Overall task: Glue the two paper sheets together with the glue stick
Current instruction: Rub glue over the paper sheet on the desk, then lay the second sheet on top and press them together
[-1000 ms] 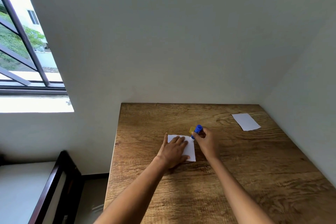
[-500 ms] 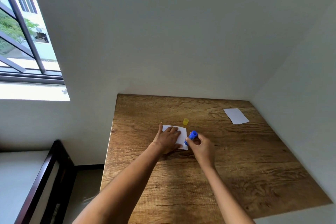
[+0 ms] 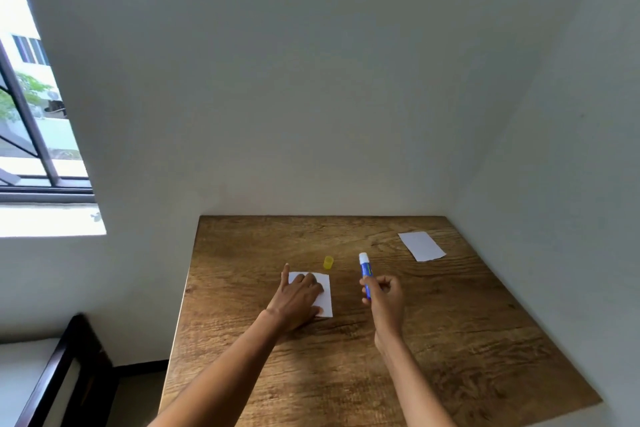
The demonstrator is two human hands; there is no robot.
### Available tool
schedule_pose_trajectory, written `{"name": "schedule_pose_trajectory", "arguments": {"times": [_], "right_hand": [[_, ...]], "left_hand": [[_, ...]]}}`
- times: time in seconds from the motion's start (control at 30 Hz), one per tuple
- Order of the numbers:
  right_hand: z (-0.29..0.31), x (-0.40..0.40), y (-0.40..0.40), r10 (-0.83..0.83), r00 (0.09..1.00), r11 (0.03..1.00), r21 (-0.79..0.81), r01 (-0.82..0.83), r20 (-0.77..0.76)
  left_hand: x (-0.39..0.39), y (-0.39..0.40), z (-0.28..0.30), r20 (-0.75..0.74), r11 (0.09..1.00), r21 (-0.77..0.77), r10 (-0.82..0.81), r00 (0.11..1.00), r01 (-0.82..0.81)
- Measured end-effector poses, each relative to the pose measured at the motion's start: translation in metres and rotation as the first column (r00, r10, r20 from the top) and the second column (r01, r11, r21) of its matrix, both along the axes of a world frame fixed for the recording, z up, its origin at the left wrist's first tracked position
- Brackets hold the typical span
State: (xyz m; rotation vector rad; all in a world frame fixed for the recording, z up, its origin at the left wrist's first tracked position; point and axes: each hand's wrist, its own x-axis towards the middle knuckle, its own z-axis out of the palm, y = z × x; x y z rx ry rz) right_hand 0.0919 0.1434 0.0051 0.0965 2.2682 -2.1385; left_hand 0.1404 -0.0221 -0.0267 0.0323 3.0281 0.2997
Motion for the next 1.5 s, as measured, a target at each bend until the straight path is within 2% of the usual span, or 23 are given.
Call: {"name": "schedule_pose_trajectory", "arguments": {"times": [0.13, 0.23, 0.33, 0.43, 0.5, 0.6, 0.67, 0.73, 0.87, 1.0, 1.17, 1.37, 1.43, 1.5], "right_hand": [[0.003, -0.015, 0.000, 0.119, 0.987, 0.993, -0.001, -0.120, 0.103], [0.001, -0.030, 0.000, 0.221, 0.971, 0.974, 0.032, -0.225, 0.094], [0.000, -0.053, -0.005, 0.236, 0.970, 0.960, 0.141, -0.241, 0.054], [-0.001, -0.082, -0.020, 0.242, 0.970, 0.939, 0.243, -0.242, 0.030], [-0.002, -0.104, -0.034, 0.281, 0.960, 0.916, 0.293, -0.274, 0.017], [-0.006, -0.133, -0.052, 0.369, 0.929, 0.867, 0.375, -0.328, -0.040], [-0.014, -0.146, -0.061, 0.403, 0.913, 0.840, 0.420, -0.344, -0.060], [-0.020, -0.156, -0.067, 0.415, 0.906, 0.833, 0.434, -0.342, -0.084], [-0.029, -0.168, -0.076, 0.423, 0.900, 0.812, 0.485, -0.325, -0.105], [-0.036, -0.173, -0.078, 0.438, 0.893, 0.787, 0.526, -0.322, -0.109], [-0.039, -0.175, -0.076, 0.426, 0.900, 0.781, 0.540, -0.314, -0.093], [-0.026, -0.169, -0.065, 0.458, 0.889, 0.755, 0.542, -0.369, -0.033], [-0.022, -0.161, -0.046, 0.410, 0.912, 0.796, 0.495, -0.348, -0.017], [-0.018, -0.157, -0.025, 0.350, 0.935, 0.808, 0.522, -0.273, -0.053]], "left_hand": [[-0.006, 0.005, 0.006, -0.027, 0.997, -0.074, 0.001, 1.000, -0.003], [-0.012, 0.005, 0.008, -0.048, 0.997, -0.073, 0.013, 0.999, -0.017], [-0.027, 0.003, 0.012, -0.180, 0.994, 0.037, 0.112, 0.977, -0.107], [-0.056, 0.004, 0.024, -0.238, 0.942, 0.293, 0.236, 0.942, -0.162], [-0.082, 0.004, 0.033, -0.209, 0.841, 0.492, 0.367, 0.906, -0.227], [-0.115, 0.000, 0.040, -0.016, 0.571, 0.755, 0.509, 0.861, -0.324], [-0.130, -0.001, 0.039, 0.081, 0.385, 0.863, 0.534, 0.842, -0.327], [-0.137, -0.001, 0.037, 0.110, 0.295, 0.901, 0.552, 0.827, -0.317], [-0.144, -0.004, 0.028, 0.116, 0.325, 0.880, 0.560, 0.820, -0.346], [-0.145, -0.004, 0.023, 0.146, 0.310, 0.871, 0.577, 0.804, -0.381], [-0.148, -0.005, 0.020, 0.139, 0.358, 0.843, 0.575, 0.806, -0.401], [-0.140, -0.004, 0.019, -0.144, 0.462, 0.833, 0.711, 0.689, -0.303], [-0.134, 0.005, 0.021, -0.267, 0.579, 0.768, 0.679, 0.683, -0.275], [-0.132, 0.023, 0.028, -0.417, 0.711, 0.675, 0.589, 0.693, -0.198]]}}
